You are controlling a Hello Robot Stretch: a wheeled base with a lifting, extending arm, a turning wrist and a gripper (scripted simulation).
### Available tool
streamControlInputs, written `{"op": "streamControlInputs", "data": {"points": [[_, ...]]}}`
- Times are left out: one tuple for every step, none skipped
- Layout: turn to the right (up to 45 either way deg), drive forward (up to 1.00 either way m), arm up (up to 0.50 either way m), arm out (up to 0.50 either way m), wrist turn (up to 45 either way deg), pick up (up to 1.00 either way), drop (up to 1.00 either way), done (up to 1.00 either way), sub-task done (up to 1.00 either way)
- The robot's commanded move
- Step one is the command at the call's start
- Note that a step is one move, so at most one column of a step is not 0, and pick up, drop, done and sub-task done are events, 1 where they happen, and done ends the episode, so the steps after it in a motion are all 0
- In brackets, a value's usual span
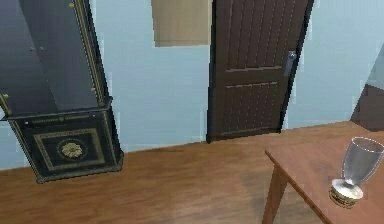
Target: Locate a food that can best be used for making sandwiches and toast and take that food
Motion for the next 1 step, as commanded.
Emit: {"op": "streamControlInputs", "data": {"points": [[0.0, 0.00, 0.00, 0.00, 0.0, 1.00, 0.00, 0.00, 0.00]]}}
